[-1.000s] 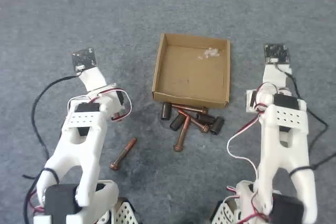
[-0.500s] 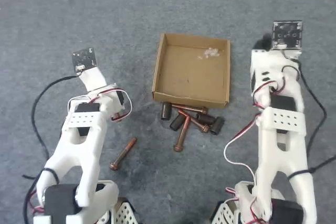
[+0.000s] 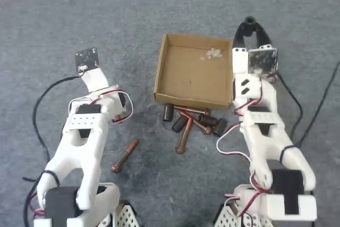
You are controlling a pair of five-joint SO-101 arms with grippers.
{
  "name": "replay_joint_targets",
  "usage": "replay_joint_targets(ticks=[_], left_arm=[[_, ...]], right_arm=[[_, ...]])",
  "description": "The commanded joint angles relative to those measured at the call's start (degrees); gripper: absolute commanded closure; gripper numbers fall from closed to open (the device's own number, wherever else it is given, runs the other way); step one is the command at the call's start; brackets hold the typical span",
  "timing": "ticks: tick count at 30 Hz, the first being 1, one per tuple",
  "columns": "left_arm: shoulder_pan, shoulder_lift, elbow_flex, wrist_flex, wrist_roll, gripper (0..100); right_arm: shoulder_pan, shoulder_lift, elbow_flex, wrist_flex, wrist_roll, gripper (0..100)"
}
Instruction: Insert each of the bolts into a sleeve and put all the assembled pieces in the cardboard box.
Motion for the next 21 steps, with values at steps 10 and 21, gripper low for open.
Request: replay_joint_targets(ticks=[10,21], left_arm=[[-0.2,-2.8,-0.3,-1.4,-1.6,99],[-0.1,-2.8,-0.3,-1.4,-1.6,99]], right_arm=[[-6.8,7.3,17.8,-27.1,0.4,99.2],[-10.2,13.5,31.6,-43.0,-5.7,99.2]])
